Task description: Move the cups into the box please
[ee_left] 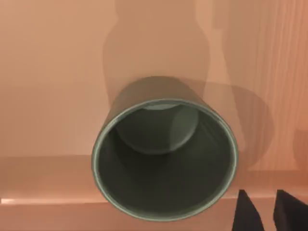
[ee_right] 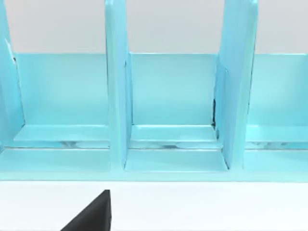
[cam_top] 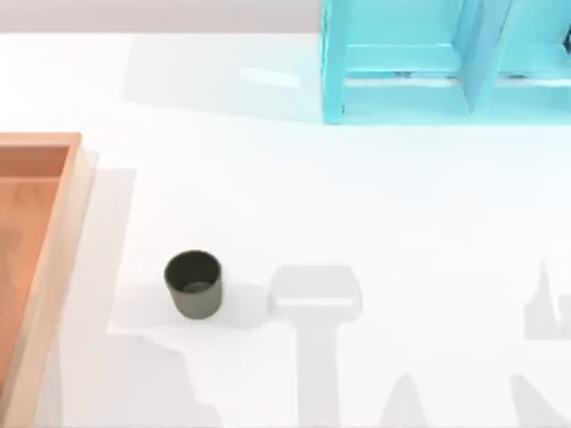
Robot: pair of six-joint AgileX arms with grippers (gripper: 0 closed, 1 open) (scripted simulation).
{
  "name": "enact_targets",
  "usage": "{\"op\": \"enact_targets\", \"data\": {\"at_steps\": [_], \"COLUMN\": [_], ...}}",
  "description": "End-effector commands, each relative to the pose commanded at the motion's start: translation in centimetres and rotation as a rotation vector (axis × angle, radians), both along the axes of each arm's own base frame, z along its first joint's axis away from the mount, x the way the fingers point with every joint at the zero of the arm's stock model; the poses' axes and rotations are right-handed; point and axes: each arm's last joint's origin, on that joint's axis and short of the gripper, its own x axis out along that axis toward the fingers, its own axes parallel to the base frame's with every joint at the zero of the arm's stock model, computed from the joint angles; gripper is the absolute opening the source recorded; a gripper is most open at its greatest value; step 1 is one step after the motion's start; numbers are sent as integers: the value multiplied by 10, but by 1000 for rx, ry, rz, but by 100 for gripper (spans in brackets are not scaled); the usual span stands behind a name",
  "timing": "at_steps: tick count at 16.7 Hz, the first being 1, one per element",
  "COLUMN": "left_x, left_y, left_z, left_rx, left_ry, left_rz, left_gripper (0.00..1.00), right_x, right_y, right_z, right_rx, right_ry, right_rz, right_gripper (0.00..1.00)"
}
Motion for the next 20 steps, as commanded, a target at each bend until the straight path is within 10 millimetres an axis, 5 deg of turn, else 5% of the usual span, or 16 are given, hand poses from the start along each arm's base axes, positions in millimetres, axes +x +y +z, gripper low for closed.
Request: {"op": "enact_targets", "data": {"at_steps": [8, 20], "left_x": [0, 2], "left_y": [0, 1], "left_z": [0, 8], "left_rx": [0, -4], "left_ry": [0, 6], "left_rz": [0, -1], "left_gripper": [98, 100], "right_x": [0, 0], "right_y": [0, 0], "right_z": [0, 0], "right_rx": [0, 0], "right_ry": [0, 0], "right_rz": [0, 0], "right_gripper": [100, 100]}}
